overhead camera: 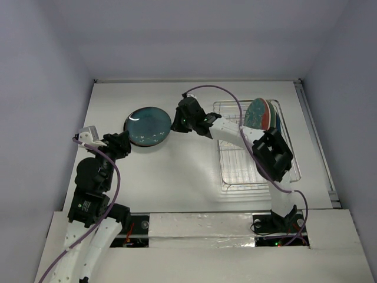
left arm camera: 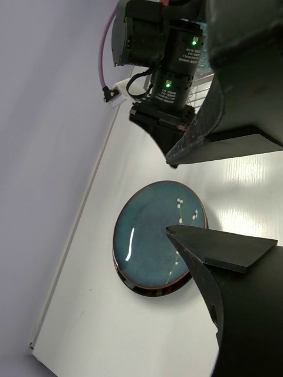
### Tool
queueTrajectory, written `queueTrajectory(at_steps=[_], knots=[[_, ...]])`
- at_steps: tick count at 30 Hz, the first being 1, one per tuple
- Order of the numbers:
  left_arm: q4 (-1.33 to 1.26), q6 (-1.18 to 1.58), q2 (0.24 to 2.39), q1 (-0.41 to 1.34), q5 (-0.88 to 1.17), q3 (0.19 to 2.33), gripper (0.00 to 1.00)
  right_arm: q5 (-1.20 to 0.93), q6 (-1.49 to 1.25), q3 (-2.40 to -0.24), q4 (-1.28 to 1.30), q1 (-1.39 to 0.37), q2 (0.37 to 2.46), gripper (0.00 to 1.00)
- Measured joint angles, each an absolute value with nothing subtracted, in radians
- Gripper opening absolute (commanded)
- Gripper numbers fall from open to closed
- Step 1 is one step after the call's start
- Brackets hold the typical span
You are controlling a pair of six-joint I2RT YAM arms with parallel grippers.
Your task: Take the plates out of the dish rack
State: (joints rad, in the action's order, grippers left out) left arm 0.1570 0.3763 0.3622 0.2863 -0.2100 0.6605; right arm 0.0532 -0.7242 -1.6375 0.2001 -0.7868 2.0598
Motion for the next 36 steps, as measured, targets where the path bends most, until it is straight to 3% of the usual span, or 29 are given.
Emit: queueTrajectory(at_steps=[2, 7, 12, 15, 16, 17, 18, 20, 22, 24, 29, 36], knots=[[0.157, 0.376, 0.362, 0.286, -0.21, 0.661, 0.43, 0.079, -0.711, -1.608, 0.21, -0.787, 2.03, 0.0], [0.157, 0.376, 0.362, 0.286, -0.21, 0.661, 0.43, 0.208, -0.638, -1.457, 0.263, -0.787, 1.816, 0.0], [0.157, 0.376, 0.361, 0.286, -0.21, 0.661, 0.42, 0.443, -0.566, -1.311, 0.361, -0.762, 1.436, 0.0], [0.157, 0.376, 0.356, 0.29, -0.21, 0.661, 0.37, 0.543, -0.542, -1.23, 0.419, -0.672, 1.209, 0.02], [0.156, 0.377, 0.353, 0.292, -0.21, 0.661, 0.31, 0.568, -0.538, -1.2, 0.434, -0.633, 1.149, 0.11], [0.156, 0.378, 0.352, 0.293, -0.21, 0.661, 0.28, 0.593, -0.534, -1.174, 0.451, -0.595, 1.1, 0.27], [0.156, 0.376, 0.351, 0.293, -0.21, 0.661, 0.25, 0.62, -0.527, -1.142, 0.472, -0.546, 1.046, 0.61], [0.156, 0.379, 0.35, 0.294, -0.21, 0.661, 0.13, 0.652, -0.506, -1.092, 0.512, -0.482, 0.984, 0.71], [0.157, 0.378, 0.35, 0.294, -0.21, 0.661, 0.08, 0.659, -0.485, -1.063, 0.54, -0.432, 0.958, 0.68], [0.159, 0.377, 0.35, 0.294, -0.21, 0.661, 0.08, 0.652, -0.466, -1.049, 0.546, -0.397, 0.963, 0.57], [0.163, 0.379, 0.35, 0.294, -0.21, 0.661, 0.19, 0.603, -0.433, -1.04, 0.538, -0.344, 1.066, 0.45], [0.163, 0.379, 0.35, 0.294, -0.21, 0.661, 0.23, 0.567, -0.407, -1.04, 0.506, -0.318, 1.212, 0.44]])
